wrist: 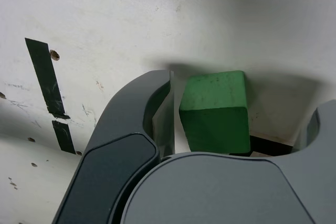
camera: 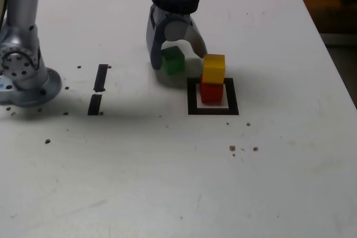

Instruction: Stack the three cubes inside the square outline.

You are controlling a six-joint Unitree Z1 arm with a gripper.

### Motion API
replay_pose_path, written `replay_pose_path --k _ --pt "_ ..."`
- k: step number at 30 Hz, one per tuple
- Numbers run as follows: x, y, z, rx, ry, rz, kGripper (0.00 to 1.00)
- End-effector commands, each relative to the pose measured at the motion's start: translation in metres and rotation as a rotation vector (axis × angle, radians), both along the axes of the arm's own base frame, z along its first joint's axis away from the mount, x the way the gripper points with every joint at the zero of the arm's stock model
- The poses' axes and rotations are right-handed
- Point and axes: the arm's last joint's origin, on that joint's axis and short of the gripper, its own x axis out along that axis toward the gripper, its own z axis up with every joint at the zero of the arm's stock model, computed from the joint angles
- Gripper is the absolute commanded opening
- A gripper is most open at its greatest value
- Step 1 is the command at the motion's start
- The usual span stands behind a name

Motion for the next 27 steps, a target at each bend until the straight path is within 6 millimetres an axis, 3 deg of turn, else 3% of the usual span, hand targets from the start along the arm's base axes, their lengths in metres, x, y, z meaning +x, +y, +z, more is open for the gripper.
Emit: replay_pose_path --k 1,10,15,20,27 --pt "0.000 0.000 -0.002 -0.007 0.008 -0.003 0.79" --pt "0.000 0.002 -0.007 0.014 -0.003 -0.009 0.32" --pt "-0.001 0.002 -0.006 0.035 -0.025 -0.013 0.13" --pt "-0.005 0.001 0.002 0.048 -0.046 -0.015 0.05" --pt "-0.021 -0.005 0.043 0.085 -0.077 -0.032 0.05"
